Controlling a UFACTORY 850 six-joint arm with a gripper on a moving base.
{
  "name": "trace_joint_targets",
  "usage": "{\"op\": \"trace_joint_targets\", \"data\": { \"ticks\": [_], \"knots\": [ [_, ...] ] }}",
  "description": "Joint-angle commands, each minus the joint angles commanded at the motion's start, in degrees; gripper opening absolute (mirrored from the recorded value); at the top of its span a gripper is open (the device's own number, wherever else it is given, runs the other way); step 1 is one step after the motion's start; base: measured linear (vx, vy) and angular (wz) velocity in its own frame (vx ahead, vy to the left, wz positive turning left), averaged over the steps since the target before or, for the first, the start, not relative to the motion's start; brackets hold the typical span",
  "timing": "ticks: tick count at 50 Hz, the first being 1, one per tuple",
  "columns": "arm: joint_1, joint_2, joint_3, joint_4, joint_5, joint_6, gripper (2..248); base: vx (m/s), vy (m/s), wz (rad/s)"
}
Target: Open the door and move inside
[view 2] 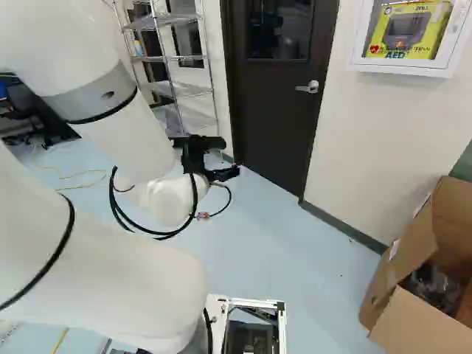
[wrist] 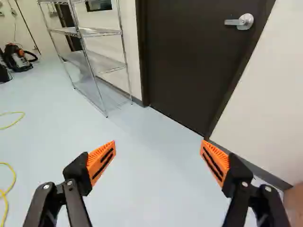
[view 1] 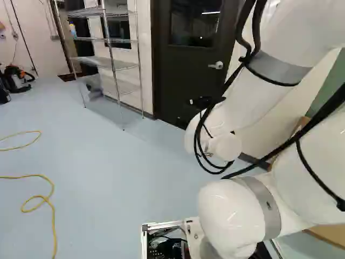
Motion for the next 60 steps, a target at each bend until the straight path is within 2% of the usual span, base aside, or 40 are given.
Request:
{"op": "trace_joint_targets", "data": {
  "ticks": [33, 60],
  "knots": [
    [0.0, 0.0, 0.0, 0.0, 0.0, 0.0, 247, 0.012, 0.0, -0.001],
    [0.0, 0.0, 0.0, 0.0, 0.0, 0.0, 247, 0.107, 0.029, -0.008]
  ]
}}
